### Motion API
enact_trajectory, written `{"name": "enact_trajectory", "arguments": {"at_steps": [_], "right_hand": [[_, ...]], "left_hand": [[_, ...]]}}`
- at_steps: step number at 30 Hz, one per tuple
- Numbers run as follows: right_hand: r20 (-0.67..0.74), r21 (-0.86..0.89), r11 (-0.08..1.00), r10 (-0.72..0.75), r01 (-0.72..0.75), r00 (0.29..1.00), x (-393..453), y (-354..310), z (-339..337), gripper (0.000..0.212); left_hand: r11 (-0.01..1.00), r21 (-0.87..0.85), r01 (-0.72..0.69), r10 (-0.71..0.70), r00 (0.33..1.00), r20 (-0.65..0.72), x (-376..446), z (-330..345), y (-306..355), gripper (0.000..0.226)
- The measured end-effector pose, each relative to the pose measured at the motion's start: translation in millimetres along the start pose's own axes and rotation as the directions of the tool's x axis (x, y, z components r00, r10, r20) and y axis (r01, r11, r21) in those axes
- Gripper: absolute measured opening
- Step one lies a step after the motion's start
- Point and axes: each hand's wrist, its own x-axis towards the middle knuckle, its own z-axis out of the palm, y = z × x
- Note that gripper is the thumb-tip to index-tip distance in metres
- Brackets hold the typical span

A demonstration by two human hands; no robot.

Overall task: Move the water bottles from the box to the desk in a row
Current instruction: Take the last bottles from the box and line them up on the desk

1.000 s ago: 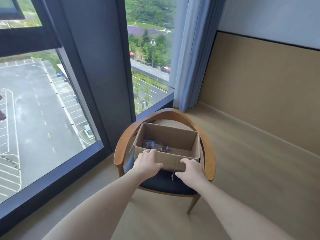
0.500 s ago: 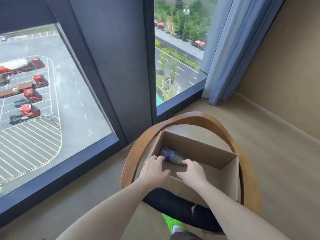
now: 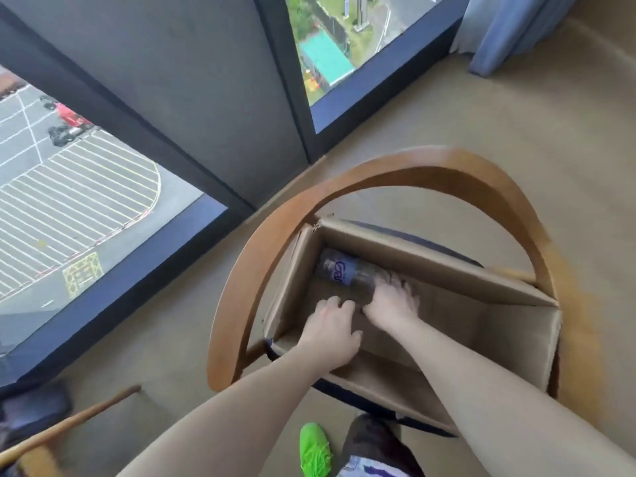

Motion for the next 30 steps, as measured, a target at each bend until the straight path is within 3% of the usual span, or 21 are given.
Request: {"name": "enact_trajectory", "arguments": {"at_steps": [5,10,13,17,24,30], "right_hand": [[0.033,-0.020,0.999,0.035,-0.034,0.999,40,4,14,0.088],[0.116,0.126,0.988,0.076,-0.090,0.990,65,5,31,0.069],[0.075,0.218,0.972,0.077,-0.092,0.994,65,6,40,0.055],[0.071,0.275,0.959,0.049,-0.066,0.996,49,11,34,0.057],[-0.101,0.118,0.990,-0.063,0.075,0.993,15,3,-11,0.058],[-0.212,0.002,0.993,-0.112,0.115,0.971,-40,-19,-49,0.057]], "left_hand": [[0.996,-0.047,0.080,-0.077,0.996,0.055,29,22,-13,0.055],[0.987,-0.093,0.132,-0.131,0.991,0.013,47,27,-23,0.049],[0.982,-0.116,0.151,-0.151,0.988,0.006,49,26,-27,0.048],[0.975,-0.139,0.173,-0.174,0.985,-0.002,44,24,-27,0.047],[0.974,-0.196,0.115,-0.140,0.983,-0.116,17,-3,-15,0.050],[0.968,-0.249,0.032,-0.119,0.931,-0.344,-33,-43,-13,0.042]]}}
